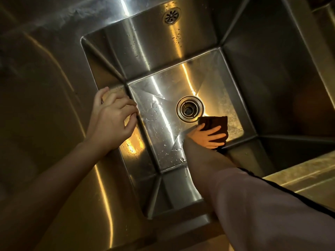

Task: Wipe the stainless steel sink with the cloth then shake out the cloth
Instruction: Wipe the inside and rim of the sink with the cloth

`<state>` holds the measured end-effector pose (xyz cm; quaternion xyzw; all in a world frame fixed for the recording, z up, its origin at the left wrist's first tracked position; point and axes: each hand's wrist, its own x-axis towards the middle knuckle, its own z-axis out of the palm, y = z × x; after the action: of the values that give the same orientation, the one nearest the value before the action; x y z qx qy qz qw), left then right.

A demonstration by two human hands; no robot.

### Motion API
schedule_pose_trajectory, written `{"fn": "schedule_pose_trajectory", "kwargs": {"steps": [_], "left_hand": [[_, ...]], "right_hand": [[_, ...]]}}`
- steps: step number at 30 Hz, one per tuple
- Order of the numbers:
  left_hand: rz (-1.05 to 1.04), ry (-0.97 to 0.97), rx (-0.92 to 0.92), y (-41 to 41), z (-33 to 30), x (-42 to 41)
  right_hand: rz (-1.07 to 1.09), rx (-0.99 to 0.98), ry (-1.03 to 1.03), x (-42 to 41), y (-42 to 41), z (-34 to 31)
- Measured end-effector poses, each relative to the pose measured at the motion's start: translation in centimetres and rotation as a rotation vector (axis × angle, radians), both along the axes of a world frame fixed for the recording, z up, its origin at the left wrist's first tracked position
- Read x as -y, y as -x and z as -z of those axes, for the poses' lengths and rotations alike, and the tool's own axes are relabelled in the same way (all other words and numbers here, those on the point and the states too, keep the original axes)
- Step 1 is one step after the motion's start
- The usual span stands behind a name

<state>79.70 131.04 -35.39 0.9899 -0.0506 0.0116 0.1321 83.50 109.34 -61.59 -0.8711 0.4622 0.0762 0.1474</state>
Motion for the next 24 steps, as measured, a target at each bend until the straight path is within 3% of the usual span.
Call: {"fn": "schedule_pose_trajectory", "kwargs": {"steps": [3,6,9,15,19,24], "left_hand": [[-0.005,-0.006,0.007,-0.1,0.1,0.1],[-0.002,-0.012,0.001,-0.1,0.0,0.1],[0.009,-0.020,0.002,0.0,-0.1,0.0],[-0.001,-0.023,-0.001,0.0,-0.3,0.2],[-0.016,-0.030,-0.005,0.1,-0.4,0.2],[-0.037,-0.029,-0.001,0.0,-0.6,0.3]], "right_hand": [[-0.087,-0.015,-0.164,-1.5,0.7,-1.6],[-0.062,0.017,-0.198,-4.0,3.1,-3.4],[-0.154,-0.158,-0.385,-7.2,5.6,-4.9],[-0.377,-0.544,-0.489,-8.5,5.5,-7.5],[-0.726,-0.687,-0.397,-4.6,3.9,-9.7],[-1.247,-0.492,-0.368,-1.8,3.2,-10.8]]}}
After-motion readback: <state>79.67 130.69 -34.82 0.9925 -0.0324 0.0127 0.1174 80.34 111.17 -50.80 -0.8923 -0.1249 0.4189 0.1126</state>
